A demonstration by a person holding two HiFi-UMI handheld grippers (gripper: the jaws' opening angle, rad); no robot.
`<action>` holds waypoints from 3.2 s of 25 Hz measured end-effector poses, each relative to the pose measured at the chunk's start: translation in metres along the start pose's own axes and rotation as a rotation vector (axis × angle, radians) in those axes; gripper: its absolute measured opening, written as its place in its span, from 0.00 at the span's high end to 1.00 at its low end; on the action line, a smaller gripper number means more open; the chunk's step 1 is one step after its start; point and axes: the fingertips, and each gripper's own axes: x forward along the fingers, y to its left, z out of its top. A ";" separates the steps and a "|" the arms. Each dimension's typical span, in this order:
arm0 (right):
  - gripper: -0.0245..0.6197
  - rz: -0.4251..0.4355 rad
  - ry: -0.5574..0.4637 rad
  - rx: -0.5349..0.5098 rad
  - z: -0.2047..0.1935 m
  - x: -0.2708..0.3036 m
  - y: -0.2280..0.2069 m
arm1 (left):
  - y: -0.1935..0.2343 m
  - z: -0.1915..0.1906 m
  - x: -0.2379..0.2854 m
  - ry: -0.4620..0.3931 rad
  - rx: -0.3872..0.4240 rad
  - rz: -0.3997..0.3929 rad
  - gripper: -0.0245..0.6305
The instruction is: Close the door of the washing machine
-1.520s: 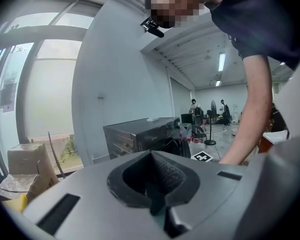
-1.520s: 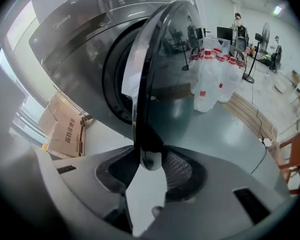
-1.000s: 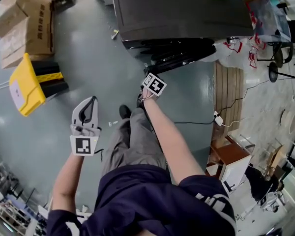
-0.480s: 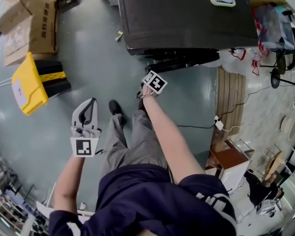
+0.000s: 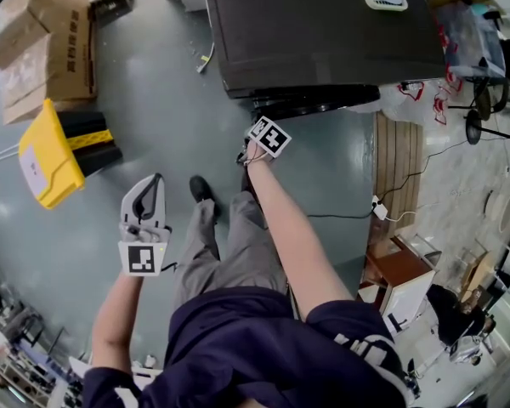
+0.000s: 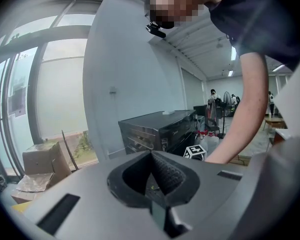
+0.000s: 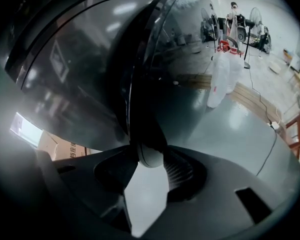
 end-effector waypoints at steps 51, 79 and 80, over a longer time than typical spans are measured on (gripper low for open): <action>0.62 0.175 0.036 -0.312 0.015 0.016 0.029 | 0.009 -0.026 0.021 0.053 0.102 -0.061 0.93; 0.93 0.327 -0.315 -0.823 0.037 -0.101 0.052 | 0.020 0.029 0.024 -0.099 0.018 0.014 0.93; 0.93 0.341 -0.336 -0.833 0.039 -0.112 0.056 | 0.022 0.032 0.023 -0.101 0.015 0.017 0.93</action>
